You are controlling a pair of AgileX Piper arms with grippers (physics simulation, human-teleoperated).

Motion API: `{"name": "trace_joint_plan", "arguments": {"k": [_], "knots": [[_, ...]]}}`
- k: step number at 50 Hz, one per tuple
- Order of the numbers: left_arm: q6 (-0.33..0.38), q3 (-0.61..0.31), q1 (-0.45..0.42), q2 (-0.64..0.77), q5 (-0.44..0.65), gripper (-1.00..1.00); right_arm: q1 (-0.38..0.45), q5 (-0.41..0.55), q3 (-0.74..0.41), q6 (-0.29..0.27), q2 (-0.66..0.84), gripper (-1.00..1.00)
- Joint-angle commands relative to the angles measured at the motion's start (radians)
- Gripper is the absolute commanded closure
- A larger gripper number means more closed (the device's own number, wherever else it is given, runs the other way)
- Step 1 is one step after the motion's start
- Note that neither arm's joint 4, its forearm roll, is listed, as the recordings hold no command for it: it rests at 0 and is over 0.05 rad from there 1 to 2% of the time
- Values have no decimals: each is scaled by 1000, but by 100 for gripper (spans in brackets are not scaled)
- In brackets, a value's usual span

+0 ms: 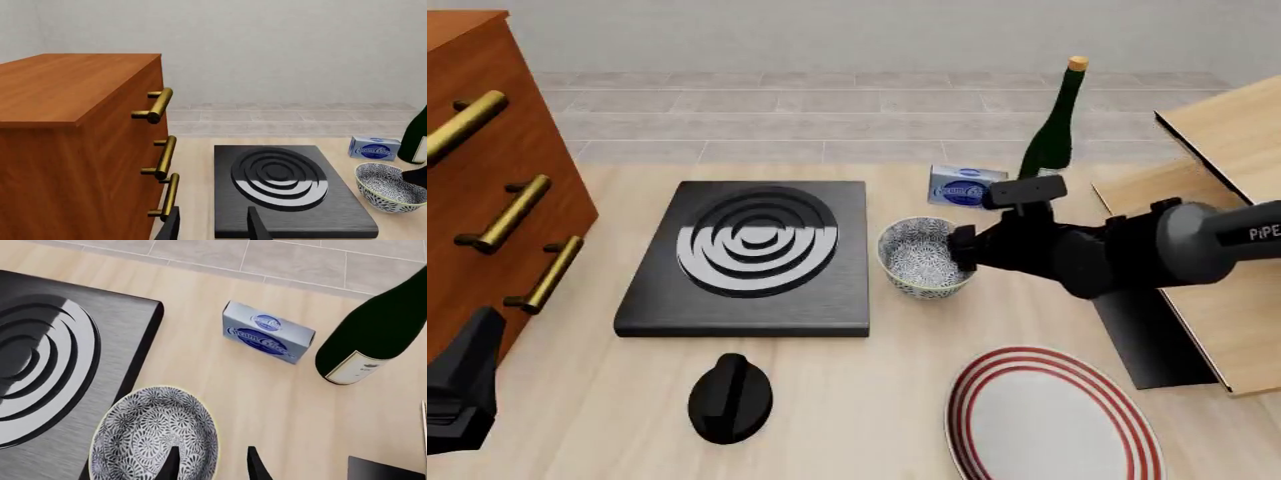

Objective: Put the bowl on the stove.

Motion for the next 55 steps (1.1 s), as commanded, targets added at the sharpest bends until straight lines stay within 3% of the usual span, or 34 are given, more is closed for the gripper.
{"name": "trace_joint_plan", "arguments": {"k": [1,45,46,55], "knots": [[0,0,0,0,0,-100,4,-22,-14,11,53,-100],[0,0,0,0,0,-100,9,-72,-18,58,136,-100],[0,0,0,0,0,-100,9,-74,-15,59,131,100],[0,0,0,0,0,-100,7,-69,-11,54,112,100]]}}
